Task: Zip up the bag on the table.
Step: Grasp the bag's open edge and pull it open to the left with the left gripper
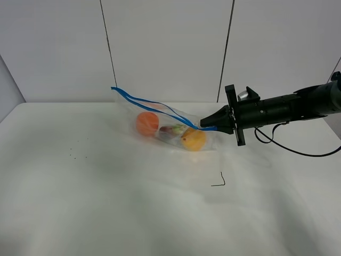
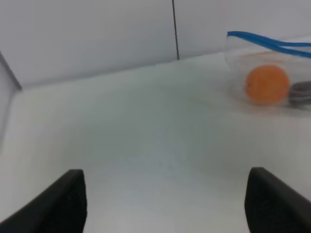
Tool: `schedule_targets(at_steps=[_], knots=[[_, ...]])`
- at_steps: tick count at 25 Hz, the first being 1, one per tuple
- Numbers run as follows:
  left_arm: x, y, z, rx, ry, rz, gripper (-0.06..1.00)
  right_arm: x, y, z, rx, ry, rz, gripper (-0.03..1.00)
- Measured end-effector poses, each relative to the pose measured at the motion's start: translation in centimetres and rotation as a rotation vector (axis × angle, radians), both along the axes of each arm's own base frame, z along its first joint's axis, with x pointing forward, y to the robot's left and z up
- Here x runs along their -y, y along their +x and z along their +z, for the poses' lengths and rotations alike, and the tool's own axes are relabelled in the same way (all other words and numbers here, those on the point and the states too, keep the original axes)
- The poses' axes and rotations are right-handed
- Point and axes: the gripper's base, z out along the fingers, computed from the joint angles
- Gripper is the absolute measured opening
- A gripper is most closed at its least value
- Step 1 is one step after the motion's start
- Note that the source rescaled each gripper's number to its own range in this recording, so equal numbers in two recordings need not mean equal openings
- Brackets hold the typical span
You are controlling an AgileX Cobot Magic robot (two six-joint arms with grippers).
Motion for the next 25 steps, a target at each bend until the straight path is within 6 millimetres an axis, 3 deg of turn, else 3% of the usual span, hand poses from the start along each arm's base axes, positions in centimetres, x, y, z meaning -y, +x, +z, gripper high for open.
schedule_targets(at_steps=[8,14,17,20,25], knots=[[0.3,10.3,1.6,0.030,0.171,-0.057,0.85,0.0,0.0,0.0,0.000,0.000,0.000,0.00],[0.5,16.9,-1.0,0.067,0.645,-0.197,0.85,0.0,0.0,0.0,0.000,0.000,0.000,0.00],[1.0,18.9,-2.4,0.071,0.881,-0.293,0.83,0.0,0.0,0.0,0.000,0.000,0.000,0.00],[2.8,20.1,-3.8,0.070,0.972,-0.400,0.79,0.0,0.0,0.0,0.000,0.001,0.000,0.00],[8.2,19.9,-5.0,0.125,0.981,-0.591,0.76,0.0,0.0,0.0,0.000,0.001,0.000,0.00]])
